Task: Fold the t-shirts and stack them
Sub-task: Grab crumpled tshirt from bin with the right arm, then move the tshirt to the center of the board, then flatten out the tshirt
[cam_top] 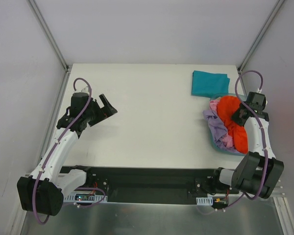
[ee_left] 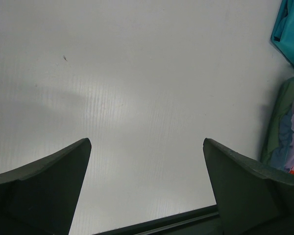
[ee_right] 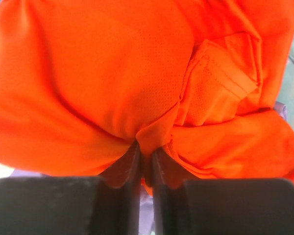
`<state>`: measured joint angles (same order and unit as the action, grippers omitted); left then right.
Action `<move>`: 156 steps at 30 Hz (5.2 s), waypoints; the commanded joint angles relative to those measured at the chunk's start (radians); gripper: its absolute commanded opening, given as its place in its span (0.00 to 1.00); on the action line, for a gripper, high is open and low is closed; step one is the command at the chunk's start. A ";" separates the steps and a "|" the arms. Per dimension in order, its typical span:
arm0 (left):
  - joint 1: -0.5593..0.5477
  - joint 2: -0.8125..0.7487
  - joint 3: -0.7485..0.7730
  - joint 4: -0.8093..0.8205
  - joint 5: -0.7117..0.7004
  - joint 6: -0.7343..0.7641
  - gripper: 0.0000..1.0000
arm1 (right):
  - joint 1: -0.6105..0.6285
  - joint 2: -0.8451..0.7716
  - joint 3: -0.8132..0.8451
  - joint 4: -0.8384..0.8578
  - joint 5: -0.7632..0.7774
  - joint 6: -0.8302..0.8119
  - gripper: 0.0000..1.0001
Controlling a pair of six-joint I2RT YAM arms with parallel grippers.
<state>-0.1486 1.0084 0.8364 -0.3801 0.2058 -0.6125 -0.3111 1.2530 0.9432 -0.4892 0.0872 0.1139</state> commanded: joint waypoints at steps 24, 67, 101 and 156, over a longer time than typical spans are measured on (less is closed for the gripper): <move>0.011 -0.073 -0.060 0.095 0.031 0.010 0.99 | -0.011 -0.288 0.776 -0.023 -0.345 -0.117 0.05; 0.007 -0.248 -0.135 -0.102 0.089 -0.093 0.99 | 0.837 0.591 0.923 -0.163 -0.001 0.127 0.97; -0.256 0.642 0.050 0.179 0.153 -0.138 0.18 | 0.969 0.431 0.347 -0.017 -0.288 0.226 0.96; -0.233 -0.180 0.896 -0.034 -0.178 0.097 0.00 | 0.948 -0.247 0.972 -0.009 -0.019 -0.077 0.01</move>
<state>-0.3912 0.7639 1.5608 -0.4244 -0.0261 -0.6010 0.6353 0.9928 1.7538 -0.5331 0.2256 0.1127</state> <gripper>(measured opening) 0.009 0.031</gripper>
